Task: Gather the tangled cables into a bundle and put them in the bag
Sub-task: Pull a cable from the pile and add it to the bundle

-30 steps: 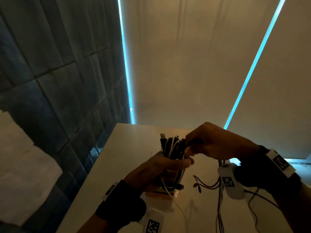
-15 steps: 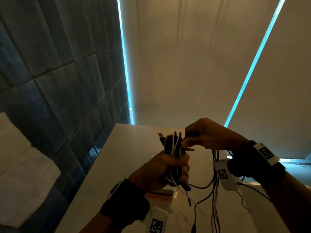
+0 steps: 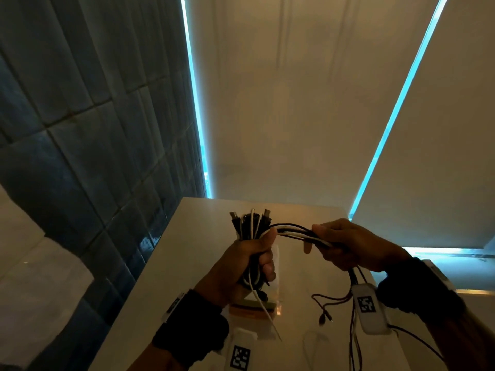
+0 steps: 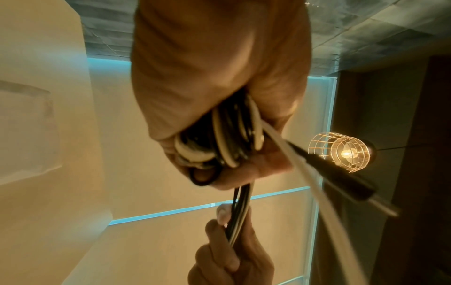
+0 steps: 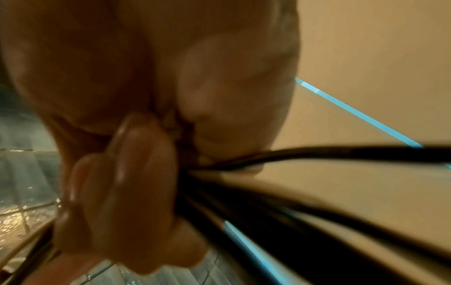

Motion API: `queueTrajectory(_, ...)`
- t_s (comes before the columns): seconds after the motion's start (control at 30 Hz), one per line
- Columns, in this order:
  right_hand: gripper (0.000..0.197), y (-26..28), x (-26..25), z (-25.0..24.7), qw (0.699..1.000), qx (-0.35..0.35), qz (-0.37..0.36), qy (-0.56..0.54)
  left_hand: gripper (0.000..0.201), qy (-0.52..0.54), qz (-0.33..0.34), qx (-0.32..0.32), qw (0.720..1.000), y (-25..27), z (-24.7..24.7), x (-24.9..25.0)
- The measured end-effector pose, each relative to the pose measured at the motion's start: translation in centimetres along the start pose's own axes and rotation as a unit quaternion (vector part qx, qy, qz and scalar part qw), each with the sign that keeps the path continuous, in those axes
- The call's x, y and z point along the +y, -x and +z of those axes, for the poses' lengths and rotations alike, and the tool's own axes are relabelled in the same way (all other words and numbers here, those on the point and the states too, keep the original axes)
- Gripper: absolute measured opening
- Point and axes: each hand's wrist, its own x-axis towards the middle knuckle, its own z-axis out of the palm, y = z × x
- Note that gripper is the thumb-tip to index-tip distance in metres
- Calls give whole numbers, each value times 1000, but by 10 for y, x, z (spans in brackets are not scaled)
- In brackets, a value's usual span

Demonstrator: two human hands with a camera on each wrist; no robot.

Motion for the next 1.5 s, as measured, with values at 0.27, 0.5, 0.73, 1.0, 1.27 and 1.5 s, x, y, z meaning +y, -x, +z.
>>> queueTrajectory(0.27, 36, 7, -1, 24, 980, 178, -75, 50, 42, -41, -19, 25, 999, -3, -5, -5)
queueTrajectory(0.5, 23, -10, -18, 69, 841, 341, -232, 349, 60, -30, -36, 96, 994, -14, 5, -12)
queueTrajectory(0.73, 10, -25, -19, 94, 795, 264, -244, 489, 55, 21, -26, 66, 997, -18, 8, -15)
queueTrajectory(1.0, 17, -25, -15, 104, 800, 178, -168, 548, 23, 61, 28, 121, 990, -20, 10, -5)
queueTrajectory(1.27, 32, 6, 45, 109, 871, 281, -207, 346, 32, 141, 134, 197, 961, -32, -21, 33)
queueTrajectory(1.5, 72, 27, 92, 90, 999, 23, 44, 18, 45, 78, 168, 193, 964, -26, -26, 38)
